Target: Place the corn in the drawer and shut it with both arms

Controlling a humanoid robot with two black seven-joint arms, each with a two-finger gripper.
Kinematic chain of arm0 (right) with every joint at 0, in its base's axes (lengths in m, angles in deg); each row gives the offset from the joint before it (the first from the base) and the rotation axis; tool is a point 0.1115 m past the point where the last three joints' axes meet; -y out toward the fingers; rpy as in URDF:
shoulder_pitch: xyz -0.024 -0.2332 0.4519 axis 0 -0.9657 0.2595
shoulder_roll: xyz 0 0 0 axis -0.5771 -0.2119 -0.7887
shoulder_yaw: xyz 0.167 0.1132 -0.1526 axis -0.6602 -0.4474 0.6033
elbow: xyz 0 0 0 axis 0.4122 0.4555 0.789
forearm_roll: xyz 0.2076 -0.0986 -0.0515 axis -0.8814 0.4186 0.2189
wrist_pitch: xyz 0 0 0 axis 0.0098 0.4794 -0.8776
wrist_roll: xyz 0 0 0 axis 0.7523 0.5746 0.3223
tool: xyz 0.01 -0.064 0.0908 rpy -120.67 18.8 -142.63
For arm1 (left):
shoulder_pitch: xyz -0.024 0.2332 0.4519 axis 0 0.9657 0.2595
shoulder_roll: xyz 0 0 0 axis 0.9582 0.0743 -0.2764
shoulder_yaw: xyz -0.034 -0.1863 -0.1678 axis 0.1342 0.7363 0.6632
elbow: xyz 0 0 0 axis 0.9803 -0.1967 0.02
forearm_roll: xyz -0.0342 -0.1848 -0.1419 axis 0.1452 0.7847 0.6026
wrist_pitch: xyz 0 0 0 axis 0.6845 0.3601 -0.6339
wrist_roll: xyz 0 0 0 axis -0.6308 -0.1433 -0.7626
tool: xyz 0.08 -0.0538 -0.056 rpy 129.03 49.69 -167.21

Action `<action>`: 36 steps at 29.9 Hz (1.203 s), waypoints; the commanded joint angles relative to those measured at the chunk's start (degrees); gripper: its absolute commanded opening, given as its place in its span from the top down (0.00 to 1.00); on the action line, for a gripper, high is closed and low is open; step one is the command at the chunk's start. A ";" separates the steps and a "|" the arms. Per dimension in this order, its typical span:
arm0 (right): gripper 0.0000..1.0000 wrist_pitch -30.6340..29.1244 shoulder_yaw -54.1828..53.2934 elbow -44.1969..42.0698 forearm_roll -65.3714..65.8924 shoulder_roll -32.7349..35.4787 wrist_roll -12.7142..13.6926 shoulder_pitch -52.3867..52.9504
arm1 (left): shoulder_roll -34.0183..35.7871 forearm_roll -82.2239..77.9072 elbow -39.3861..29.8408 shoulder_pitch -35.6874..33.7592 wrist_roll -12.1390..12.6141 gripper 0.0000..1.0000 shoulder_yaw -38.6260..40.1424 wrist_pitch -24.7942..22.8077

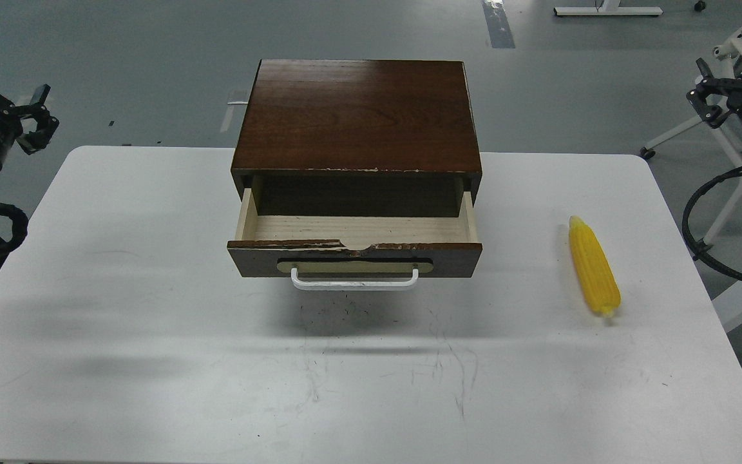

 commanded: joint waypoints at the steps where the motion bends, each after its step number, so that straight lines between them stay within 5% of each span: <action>1: 0.00 0.00 0.00 -0.18 0.08 0.00 0.01 -0.09 | -0.25 -0.43 -0.04 -0.19 0.00 0.02 -0.35 0.00; 13: 0.00 0.00 1.66 -0.27 1.66 5.08 -0.52 2.28 | -0.08 -0.08 -0.04 -0.28 0.00 0.02 0.00 0.00; 21: 0.00 0.00 20.46 -0.01 8.42 10.54 -1.40 13.78 | -0.34 0.10 -0.04 -0.28 0.08 0.02 0.09 0.00; 28: 0.00 0.00 35.66 1.93 23.60 10.46 -1.31 23.10 | -0.26 0.10 0.04 -0.28 0.08 0.02 0.09 0.00; 36: 0.00 0.00 39.46 9.04 45.76 10.54 -1.05 24.52 | 1.59 0.01 0.04 -0.28 0.08 0.02 0.00 0.00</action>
